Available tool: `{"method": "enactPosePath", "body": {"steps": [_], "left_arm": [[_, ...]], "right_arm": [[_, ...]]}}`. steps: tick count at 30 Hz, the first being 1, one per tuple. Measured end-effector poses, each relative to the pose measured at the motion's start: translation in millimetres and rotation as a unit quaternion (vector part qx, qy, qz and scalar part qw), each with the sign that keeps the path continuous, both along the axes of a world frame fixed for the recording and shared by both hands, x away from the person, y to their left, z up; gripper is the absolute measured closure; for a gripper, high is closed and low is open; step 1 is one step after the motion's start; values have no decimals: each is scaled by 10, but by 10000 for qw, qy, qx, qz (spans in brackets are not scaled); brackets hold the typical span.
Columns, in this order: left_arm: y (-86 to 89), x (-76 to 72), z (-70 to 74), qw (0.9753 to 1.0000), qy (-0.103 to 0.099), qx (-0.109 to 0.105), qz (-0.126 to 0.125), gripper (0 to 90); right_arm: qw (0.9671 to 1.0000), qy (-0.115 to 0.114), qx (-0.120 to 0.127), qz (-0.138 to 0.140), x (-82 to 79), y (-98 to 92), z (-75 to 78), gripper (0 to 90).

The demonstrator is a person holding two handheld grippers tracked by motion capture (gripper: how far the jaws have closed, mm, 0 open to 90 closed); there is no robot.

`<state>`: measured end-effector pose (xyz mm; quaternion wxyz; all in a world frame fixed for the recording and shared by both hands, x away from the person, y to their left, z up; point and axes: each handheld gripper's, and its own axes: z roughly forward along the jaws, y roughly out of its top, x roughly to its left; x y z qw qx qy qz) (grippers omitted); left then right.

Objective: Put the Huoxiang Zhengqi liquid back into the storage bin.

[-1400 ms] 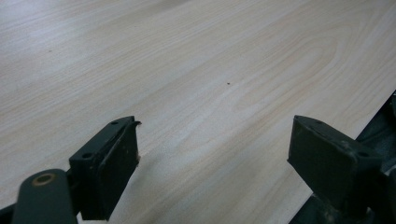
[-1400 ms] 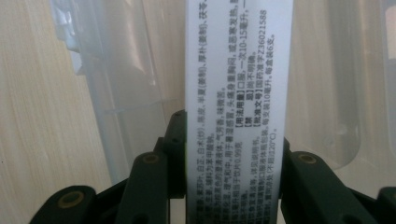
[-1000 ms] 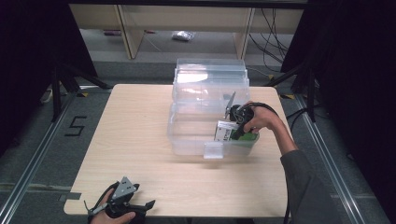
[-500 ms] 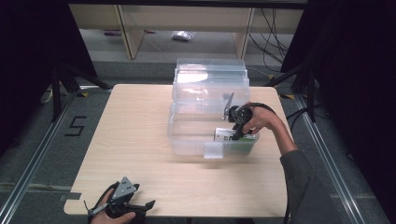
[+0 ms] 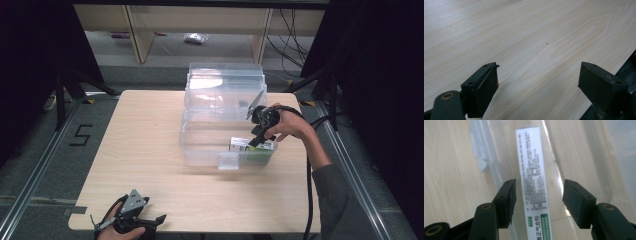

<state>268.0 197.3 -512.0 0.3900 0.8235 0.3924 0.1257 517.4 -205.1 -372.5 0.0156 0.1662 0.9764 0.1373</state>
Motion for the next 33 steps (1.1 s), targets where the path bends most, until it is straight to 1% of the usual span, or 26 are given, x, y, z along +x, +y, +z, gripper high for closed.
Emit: {"method": "enactPosePath", "body": {"steps": [1, 2, 3, 4, 6, 8, 10, 11, 12, 13, 14, 15, 16, 18, 19, 20, 21, 22, 23, 24, 25, 26, 27, 30, 31, 33], "left_arm": [[1, 0, 1, 10000, -7, 5, -7, 155], [0, -1, -1, 10000, -14, -8, 5, 155], [0, -1, -1, 10000, -14, -8, 5, 155], [5, -1, 0, 10000, -6, 4, -1, 155], [8, 3, 4, 10000, -19, 9, 4, 155], [5, 1, 3, 10000, -25, 14, -4, 155], [7, 0, 2, 10000, -19, 11, 4, 155], [11, 3, 5, 10000, -25, 19, 1, 155], [11, 5, 6, 10000, -31, 13, 2, 155], [9, 2, 6, 10000, -27, 9, 3, 155], [9, 2, 4, 10000, -22, 13, -4, 155], [9, 2, 4, 10000, -22, 13, -4, 155], [9, 3, 4, 10000, -22, 15, 9, 155], [7, 2, 5, 10000, -20, 19, 9, 155], [7, 2, 5, 10000, -20, 19, 9, 155], [10, 4, 1, 10000, -36, 0, 11, 155], [10, 4, 1, 10000, -36, 0, 11, 155], [10, 6, 1, 10000, -67, -28, 41, 155], [10, 6, 1, 10000, -67, -28, 41, 155], [9, 4, 5, 10000, -47, 5, 33, 155], [8, 3, 5, 10000, -33, 18, 15, 155], [9, 1, 6, 10000, -30, 19, 11, 155], [9, 1, 6, 10000, -30, 19, 11, 155], [12, 6, -1, 10000, -65, -23, 28, 155], [12, 6, -1, 10000, -65, -23, 28, 155], [10, 0, 6, 9999, -73, -37, 72, 155]], "right_arm": [[9999, -138, 80, 59, 12, -11, 14, 448], [9997, -99, 53, -219, -28, -18, 47, 448], [9997, -99, 53, -219, -28, -18, 47, 448], [9993, -233, 60, -279, -62, -27, 90, 433], [9991, -260, 84, -322, -85, -29, 110, 433], [9986, -346, 145, -381, -129, -33, 144, 442], [9980, -380, 240, -439, -176, -38, 171, 440], [9975, -465, 275, -454, -196, -39, 181, 435], [9970, -498, 318, -490, -223, -41, 188, 428], [9955, -619, 409, -597, -265, -44, 205, 433], [9921, -793, 546, -800, -327, -41, 216, 433], [9921, -793, 546, -800, -327, -41, 216, 433], [9910, -808, 708, -798, -381, -44, 211, 430], [9882, -843, 812, -988, -445, -50, 208, 419], [9882, -843, 812, -988, -445, -50, 208, 419], [9879, -855, 898, -929, -498, -56, 201, 419], [9879, -855, 898, -929, -498, -56, 201, 419], [9852, -890, 979, -1086, -576, -57, 199, 410], [9852, -890, 979, -1086, -576, -57, 199, 410], [9830, -940, 1132, -1096, -629, -69, 191, 399], [9830, -940, 1132, -1096, -629, -69, 191, 399], [9792, -1046, 1249, -1213, -673, -77, 185, 393], [9792, -1046, 1249, -1213, -673, -77, 185, 393], [9739, -1199, 1497, -1214, -762, -89, 168, 377], [9739, -1199, 1497, -1214, -762, -89, 168, 377], [9730, -1172, 1503, -1305, -836, -76, 147, 370]]}}
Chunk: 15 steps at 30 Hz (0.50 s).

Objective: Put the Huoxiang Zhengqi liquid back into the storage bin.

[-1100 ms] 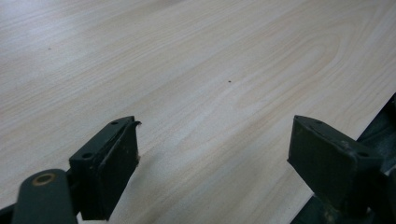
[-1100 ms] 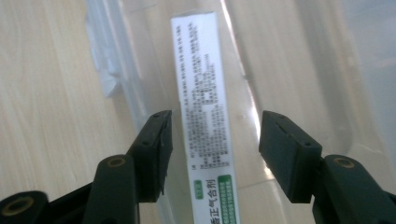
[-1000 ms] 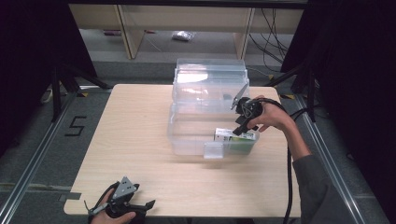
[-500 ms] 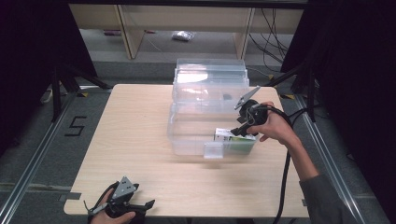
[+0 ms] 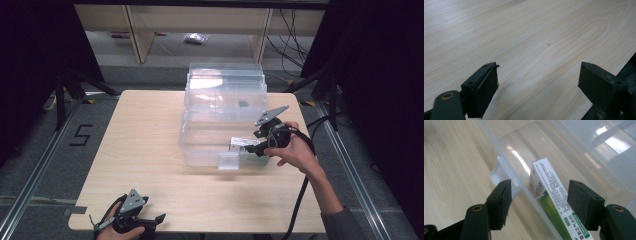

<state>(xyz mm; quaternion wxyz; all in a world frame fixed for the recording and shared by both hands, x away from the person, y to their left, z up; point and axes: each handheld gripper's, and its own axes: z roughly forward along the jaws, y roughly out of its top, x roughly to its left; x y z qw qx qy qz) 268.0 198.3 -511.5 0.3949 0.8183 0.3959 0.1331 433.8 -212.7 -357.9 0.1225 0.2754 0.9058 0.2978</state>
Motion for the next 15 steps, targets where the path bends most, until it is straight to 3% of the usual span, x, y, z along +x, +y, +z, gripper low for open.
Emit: {"method": "enactPosePath", "body": {"steps": [4, 5, 8, 10, 15], "left_arm": [[9, -2, 4, 10000, 27, 13, -12, 155], [16, 1, 12, 10000, 36, 23, -2, 155], [11, 3, 9, 10000, 16, 20, 38, 155], [17, 1, 11, 10000, 41, 22, -9, 155], [20, 3, 17, 10000, 19, 3, 3, 155]], "right_arm": [[9998, 13, 117, -155, -67, 20, -39, 359], [9999, -86, 127, -52, -80, 22, -70, 355], [9998, -57, 167, -67, -119, 25, -90, 352], [9996, -130, 237, 113, -157, 19, -112, 345], [9991, -103, 412, 37, -240, 35, -153, 341]]}}
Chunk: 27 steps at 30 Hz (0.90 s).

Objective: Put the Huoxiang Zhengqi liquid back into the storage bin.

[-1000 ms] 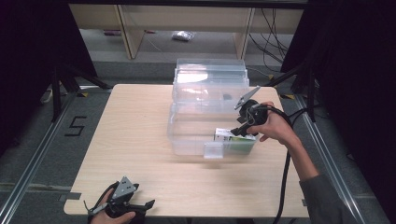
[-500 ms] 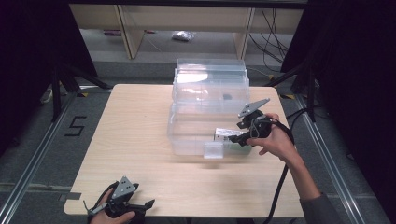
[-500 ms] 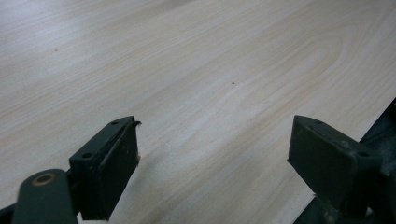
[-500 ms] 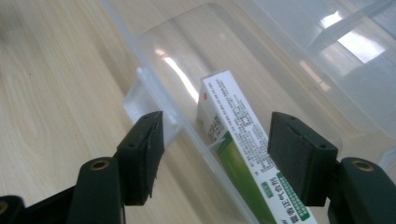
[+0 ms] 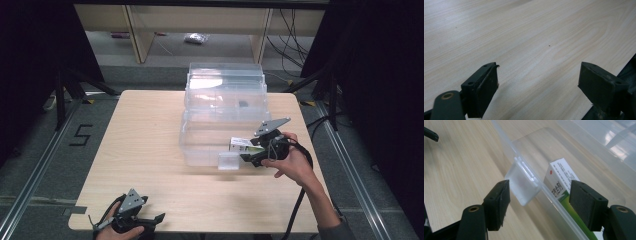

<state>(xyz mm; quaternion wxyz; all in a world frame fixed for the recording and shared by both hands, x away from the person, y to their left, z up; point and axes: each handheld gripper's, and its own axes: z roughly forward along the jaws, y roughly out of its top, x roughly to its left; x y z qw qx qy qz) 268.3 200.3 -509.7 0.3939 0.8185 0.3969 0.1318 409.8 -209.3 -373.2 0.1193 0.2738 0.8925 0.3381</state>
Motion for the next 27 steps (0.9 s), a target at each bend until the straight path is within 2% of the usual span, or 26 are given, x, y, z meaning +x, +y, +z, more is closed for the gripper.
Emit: {"method": "enactPosePath", "body": {"steps": [2, 3, 7, 8, 9, 12, 13, 15, 19, 20, 22, 24, 27], "left_arm": [[0, 1, 6, 10000, -8, -9, -7, 155], [0, 1, 6, 10000, -8, -9, -7, 155], [1, -6, 12, 10000, -31, -8, -1, 155], [4, -8, 18, 10000, -25, 50, -2, 155], [4, -8, 18, 10000, -25, 50, -2, 155], [-4, -12, 19, 10000, -59, -20, 39, 155], [-2, -10, 20, 10000, -49, -11, 25, 155], [-2, -9, 14, 10000, -55, 7, 4, 155], [-3, -7, 19, 10000, -49, 4, 17, 155], [-2, -8, 13, 10000, -59, 1, 7, 155], [-1, -8, 11, 10000, -55, 3, 9, 155], [-11, -15, 16, 10000, -36, -45, 4, 155], [-3, -16, 19, 10000, -41, -8, -47, 155]], "right_arm": [[10000, -24, 36, 18, -11, 15, -35, 335], [9999, -118, 30, 34, -13, 15, -43, 331], [10000, -22, 63, 13, -41, 50, -67, 303], [10000, -1, 63, 4, -41, 57, -69, 299], [9999, -89, 103, -32, -42, 74, -94, 291], [10000, -9, 42, -31, -64, 96, -91, 271], [9999, -88, 89, -36, -66, 113, -116, 259], [10000, -8, 17, 13, -86, 124, -110, 250], [10000, 22, 56, -39, -135, 163, -125, 226], [9999, -64, 69, -34, -142, 173, -140, 225], [9999, -95, 88, -101, -176, 192, -151, 203], [9998, -137, 83, -106, -203, 210, -169, 200], [9998, -156, 132, -65, -238, 229, -176, 203]]}}
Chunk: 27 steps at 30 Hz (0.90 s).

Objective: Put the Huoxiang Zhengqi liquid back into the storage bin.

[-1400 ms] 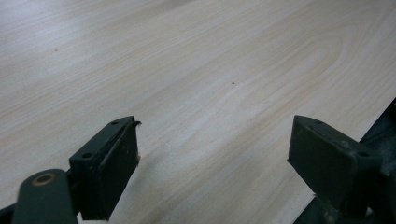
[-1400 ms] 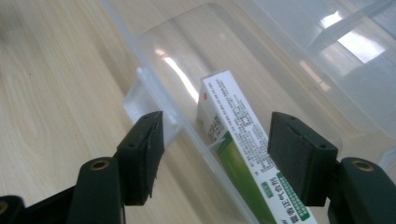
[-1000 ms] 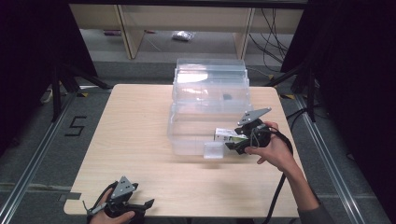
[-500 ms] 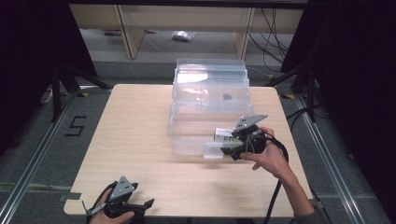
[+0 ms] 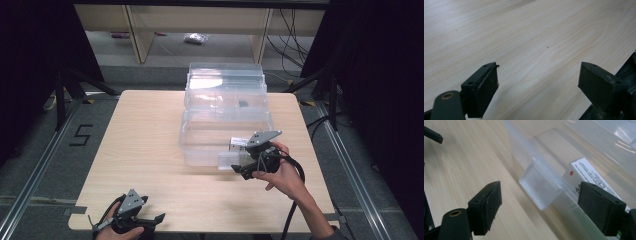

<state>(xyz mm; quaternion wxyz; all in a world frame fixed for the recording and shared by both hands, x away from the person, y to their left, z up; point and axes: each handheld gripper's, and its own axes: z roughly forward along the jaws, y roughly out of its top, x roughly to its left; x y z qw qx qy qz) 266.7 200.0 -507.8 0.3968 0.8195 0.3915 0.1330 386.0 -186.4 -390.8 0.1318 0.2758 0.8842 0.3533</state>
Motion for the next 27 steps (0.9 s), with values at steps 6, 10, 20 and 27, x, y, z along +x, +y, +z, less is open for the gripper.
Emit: {"method": "enactPosePath", "body": {"steps": [6, 10, 20, 27], "left_arm": [[5, 1, 0, 10000, 4, -1, 11, 155], [3, 0, -2, 10000, -21, 6, 59, 155], [3, 4, -16, 10000, 15, -8, 52, 155], [1, 3, -11, 10000, 36, 31, 31, 155]], "right_arm": [[9996, -93, 151, -228, -116, 51, -43, 176], [9998, -41, 144, -154, -171, 52, -135, 178], [9993, -104, 301, -218, -310, 53, -251, 184], [9991, -63, 375, -200, -479, 52, -371, 185]]}}
